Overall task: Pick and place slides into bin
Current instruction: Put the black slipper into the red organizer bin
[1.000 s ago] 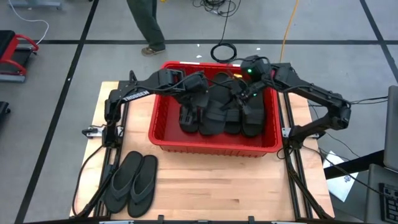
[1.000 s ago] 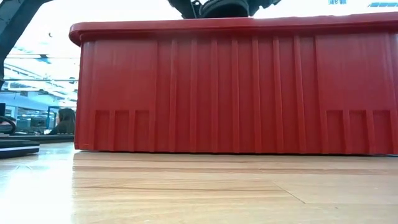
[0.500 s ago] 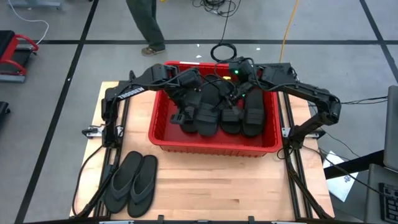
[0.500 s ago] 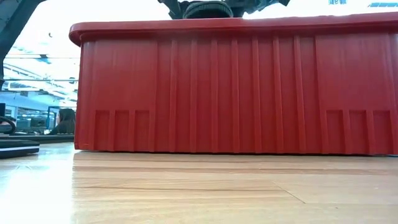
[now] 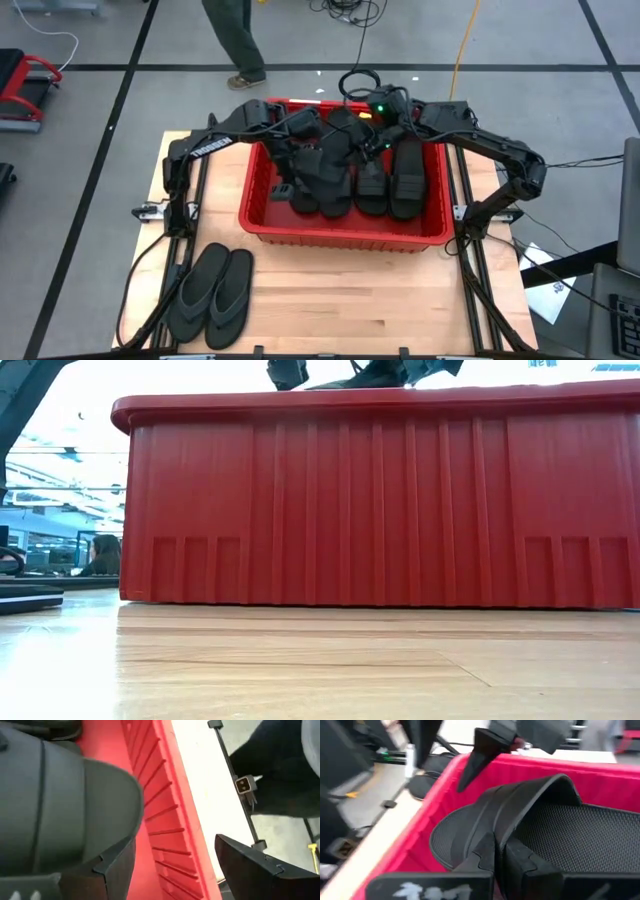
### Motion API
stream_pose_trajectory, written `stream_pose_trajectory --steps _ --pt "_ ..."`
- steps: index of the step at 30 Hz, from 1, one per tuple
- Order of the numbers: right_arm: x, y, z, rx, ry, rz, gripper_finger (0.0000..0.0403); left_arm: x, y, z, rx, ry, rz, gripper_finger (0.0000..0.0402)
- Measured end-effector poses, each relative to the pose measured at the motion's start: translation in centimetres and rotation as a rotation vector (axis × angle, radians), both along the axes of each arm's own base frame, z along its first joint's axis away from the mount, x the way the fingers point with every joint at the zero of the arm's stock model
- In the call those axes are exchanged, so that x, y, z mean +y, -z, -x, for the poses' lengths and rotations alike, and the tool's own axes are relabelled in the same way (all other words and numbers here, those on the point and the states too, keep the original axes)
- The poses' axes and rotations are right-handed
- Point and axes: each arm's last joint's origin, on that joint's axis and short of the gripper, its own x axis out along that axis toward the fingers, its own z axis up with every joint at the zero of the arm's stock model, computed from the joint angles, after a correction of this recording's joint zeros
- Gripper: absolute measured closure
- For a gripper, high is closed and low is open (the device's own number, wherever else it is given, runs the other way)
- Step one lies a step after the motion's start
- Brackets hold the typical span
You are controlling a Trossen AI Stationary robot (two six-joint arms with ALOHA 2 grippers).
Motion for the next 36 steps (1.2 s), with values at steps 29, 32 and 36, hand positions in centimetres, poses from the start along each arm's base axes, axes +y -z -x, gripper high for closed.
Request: stream_pose_trajectory --steps 29,32,36 --pt "7.3 -0.8 -1.6 -0.001 -0.292 -0.226 0.0401 6.0 1.1 0.7 0.073 -0.207 -0.238 0.0135" --pt "7.7 -1.3 -1.1 -0.006 -0.289 -0.225 0.0401 6.7 1.7 0.6 0.109 -0.234 -0.267 0.0135" --pt "8.1 -2.2 0.0 -0.013 -0.284 -0.221 0.0401 7.5 2.0 0.6 0.126 -0.264 -0.306 0.0135"
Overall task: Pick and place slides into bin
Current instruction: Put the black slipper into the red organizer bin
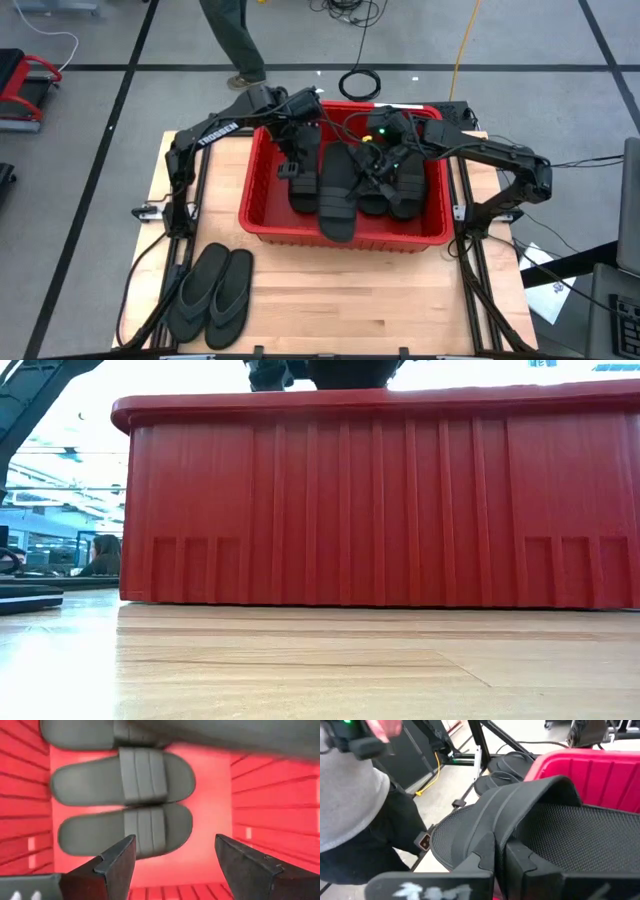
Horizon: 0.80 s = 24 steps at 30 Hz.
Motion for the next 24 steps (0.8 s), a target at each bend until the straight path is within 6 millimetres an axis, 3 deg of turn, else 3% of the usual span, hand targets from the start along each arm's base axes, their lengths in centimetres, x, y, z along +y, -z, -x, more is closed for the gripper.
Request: stream_pose_trajectory --steps 8,24 --pt "1.4 -2.9 3.0 -0.08 -0.018 0.001 0.0401 0.7 -0.1 0.1 -0.013 -0.008 -0.044 0.0135" --pt "2.4 -4.7 4.1 -0.12 -0.072 -0.135 0.0401 0.8 -0.2 -0.3 -0.048 -0.018 -0.055 0.0135"
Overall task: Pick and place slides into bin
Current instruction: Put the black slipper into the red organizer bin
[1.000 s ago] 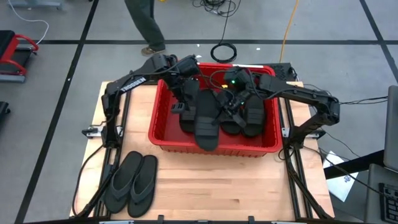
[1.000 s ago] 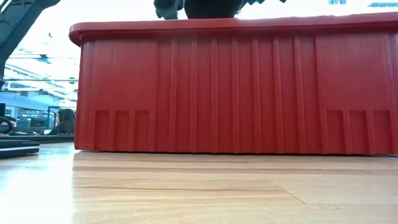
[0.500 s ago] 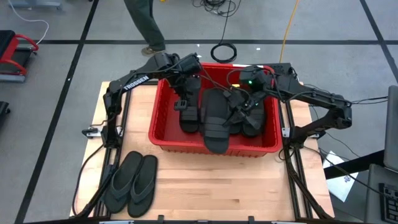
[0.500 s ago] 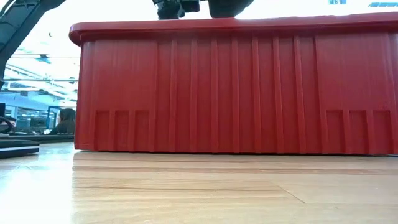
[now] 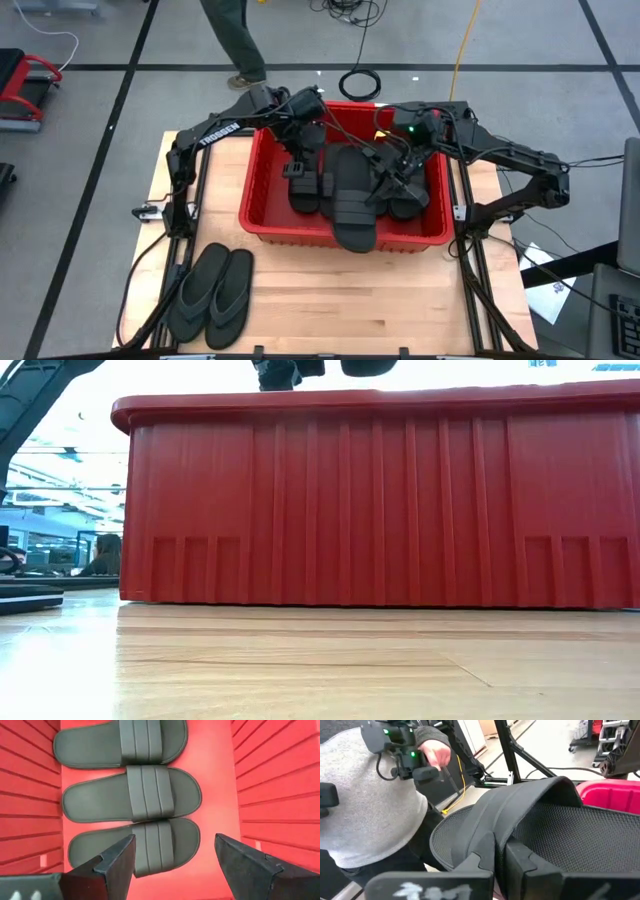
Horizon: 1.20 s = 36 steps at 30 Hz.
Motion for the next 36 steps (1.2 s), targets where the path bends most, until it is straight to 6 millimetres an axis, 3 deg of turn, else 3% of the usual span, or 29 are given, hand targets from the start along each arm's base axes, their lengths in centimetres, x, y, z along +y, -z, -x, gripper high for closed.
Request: stream_pose_trajectory --steps 10,16,24,36 --pt "-0.6 0.4 -0.1 0.038 -0.007 -0.039 0.0401 -1.7 -0.1 -0.9 0.014 0.071 -0.129 0.0135" --pt "-1.8 2.5 -1.4 0.131 -0.003 -0.048 0.0401 -4.0 -0.6 -1.5 0.066 0.156 -0.311 0.0135" --pt "-3.4 4.9 -3.8 0.14 -0.006 -0.008 0.0401 -5.9 -1.7 -1.4 0.048 0.223 -0.343 0.0135" --pt "-5.9 8.1 -2.8 0.195 0.08 -0.009 0.0401 -4.7 -1.7 -0.3 0.149 0.105 -0.387 0.0135"
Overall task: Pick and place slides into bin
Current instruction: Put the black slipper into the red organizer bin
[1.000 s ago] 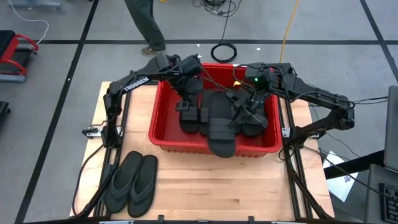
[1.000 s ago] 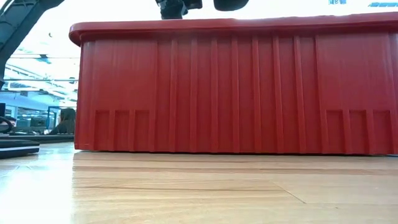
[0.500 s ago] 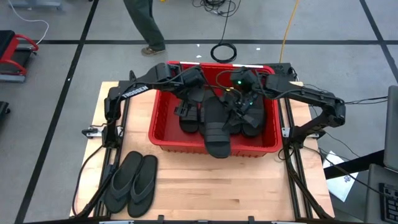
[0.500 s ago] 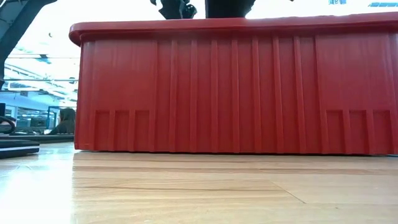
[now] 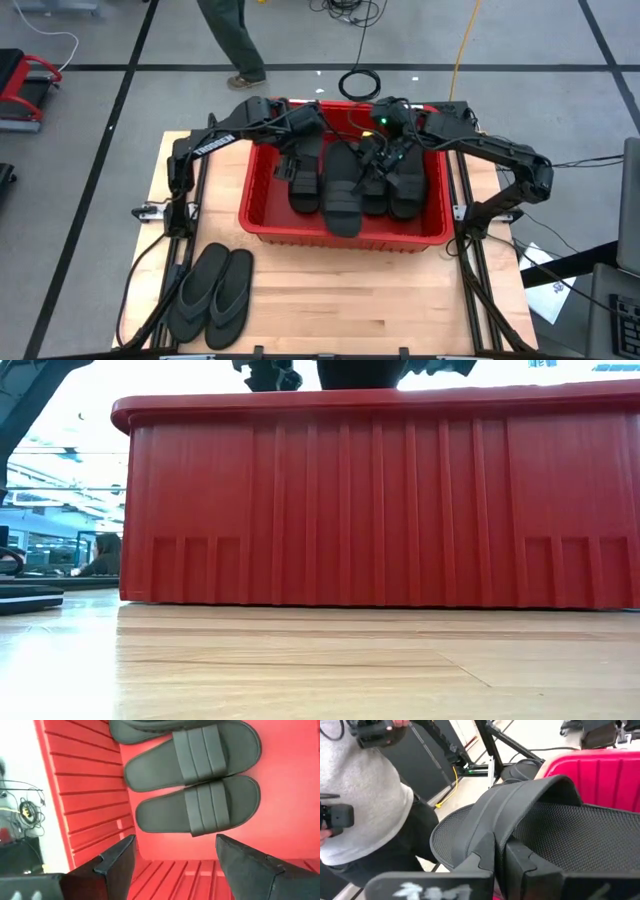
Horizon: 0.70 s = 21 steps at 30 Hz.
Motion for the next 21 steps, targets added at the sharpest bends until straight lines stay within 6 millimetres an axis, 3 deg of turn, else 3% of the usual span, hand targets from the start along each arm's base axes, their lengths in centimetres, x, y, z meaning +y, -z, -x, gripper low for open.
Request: stream_pose_trajectory --steps 7,11,17,21 --pt "-0.7 3.1 0.1 -0.015 0.023 0.005 0.0401 0.1 0.2 0.0 0.01 -0.043 0.014 0.0135" --pt "-1.5 3.9 -0.6 -0.082 0.082 -0.004 0.0401 -0.2 0.3 -0.2 -0.026 -0.022 0.109 0.0135" --pt "-4.0 2.4 -1.2 -0.228 0.223 -0.033 0.0401 -1.1 0.0 -0.6 -0.088 0.016 0.203 0.0135" --pt "-5.2 2.0 -0.7 -0.233 0.261 -0.067 0.0401 -1.5 0.1 -0.5 -0.078 0.042 0.249 0.0135"
